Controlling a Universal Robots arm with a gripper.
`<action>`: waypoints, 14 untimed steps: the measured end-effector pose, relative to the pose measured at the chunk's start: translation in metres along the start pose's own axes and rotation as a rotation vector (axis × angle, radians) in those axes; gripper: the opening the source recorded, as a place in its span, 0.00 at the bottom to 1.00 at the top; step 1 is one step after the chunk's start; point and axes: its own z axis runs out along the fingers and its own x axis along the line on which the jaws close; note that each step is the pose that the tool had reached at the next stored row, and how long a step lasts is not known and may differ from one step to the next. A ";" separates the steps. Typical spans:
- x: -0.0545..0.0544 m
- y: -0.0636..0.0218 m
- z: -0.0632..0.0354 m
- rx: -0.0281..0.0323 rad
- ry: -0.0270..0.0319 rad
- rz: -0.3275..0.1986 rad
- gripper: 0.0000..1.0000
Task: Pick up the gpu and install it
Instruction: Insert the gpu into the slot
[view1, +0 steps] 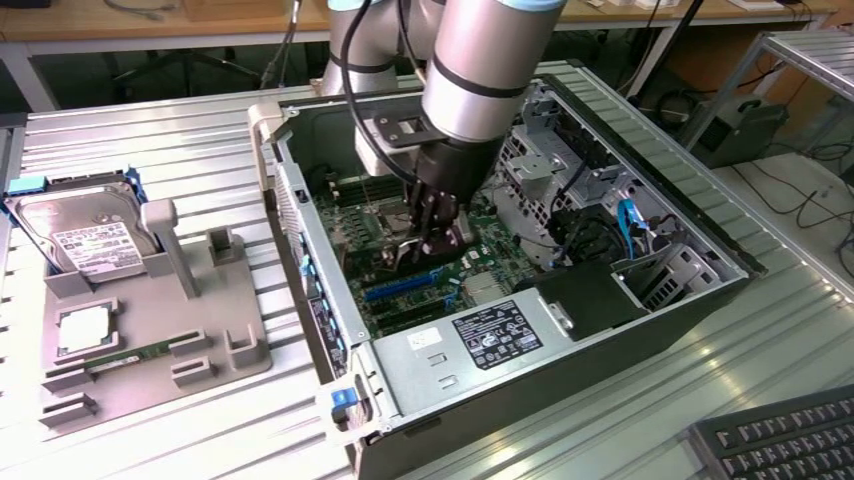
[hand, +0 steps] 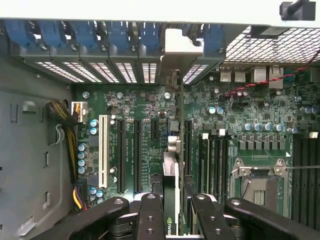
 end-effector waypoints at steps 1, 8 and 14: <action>0.000 0.0003 0.0018 0.0014 0.0000 0.000 0.26; 0.000 0.0039 0.0087 0.0060 0.0002 -0.001 0.26; -0.001 0.0040 0.0113 0.0061 0.0001 -0.001 0.26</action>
